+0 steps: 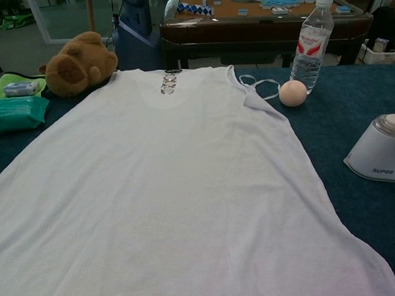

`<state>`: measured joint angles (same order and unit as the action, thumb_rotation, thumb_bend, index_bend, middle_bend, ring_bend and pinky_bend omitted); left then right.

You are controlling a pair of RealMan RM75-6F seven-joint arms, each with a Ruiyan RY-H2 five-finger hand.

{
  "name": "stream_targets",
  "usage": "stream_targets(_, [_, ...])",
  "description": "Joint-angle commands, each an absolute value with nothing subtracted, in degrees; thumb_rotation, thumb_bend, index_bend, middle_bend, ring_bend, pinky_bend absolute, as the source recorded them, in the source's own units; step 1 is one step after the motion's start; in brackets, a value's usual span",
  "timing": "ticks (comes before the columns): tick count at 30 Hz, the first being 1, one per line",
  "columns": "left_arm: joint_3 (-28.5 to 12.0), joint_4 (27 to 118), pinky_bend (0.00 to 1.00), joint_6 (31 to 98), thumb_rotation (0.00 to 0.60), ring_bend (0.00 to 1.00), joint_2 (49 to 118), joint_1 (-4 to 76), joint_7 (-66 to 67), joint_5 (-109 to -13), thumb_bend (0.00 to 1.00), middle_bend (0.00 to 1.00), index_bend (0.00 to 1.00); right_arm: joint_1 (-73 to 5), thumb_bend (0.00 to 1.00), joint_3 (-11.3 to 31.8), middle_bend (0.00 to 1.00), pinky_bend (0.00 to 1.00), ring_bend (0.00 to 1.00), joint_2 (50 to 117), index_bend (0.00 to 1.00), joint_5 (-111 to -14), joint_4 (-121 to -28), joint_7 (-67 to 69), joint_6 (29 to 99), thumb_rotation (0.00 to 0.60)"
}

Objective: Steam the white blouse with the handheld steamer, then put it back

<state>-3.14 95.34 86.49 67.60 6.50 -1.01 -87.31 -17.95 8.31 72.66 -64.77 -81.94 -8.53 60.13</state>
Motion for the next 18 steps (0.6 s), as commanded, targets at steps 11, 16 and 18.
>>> stream_targets(11, [-3.14, 95.05, 0.00, 86.51, 0.600, 0.12, 67.64, 6.39, -1.16, -87.15, 0.14, 0.10, 0.17, -19.62, 0.28, 8.03, 0.41, 0.32, 0.24, 75.22, 0.46, -62.77, -78.52, -8.63, 57.18, 0.600])
stream_targets(16, [-3.12, 94.82, 0.00, 86.61, 0.600, 0.12, 67.71, 6.26, -1.40, -87.05, 0.14, 0.10, 0.17, -20.20, 0.32, 8.07, 0.41, 0.32, 0.24, 76.05, 0.48, -62.40, -77.61, -8.58, 56.50, 0.600])
stream_targets(18, [-3.12, 94.70, 0.00, 86.64, 0.600, 0.12, 67.70, 6.19, -1.50, -86.96, 0.14, 0.10, 0.17, -20.42, 0.35, 8.13, 0.43, 0.32, 0.25, 76.46, 0.50, -62.33, -77.11, -8.52, 56.39, 0.600])
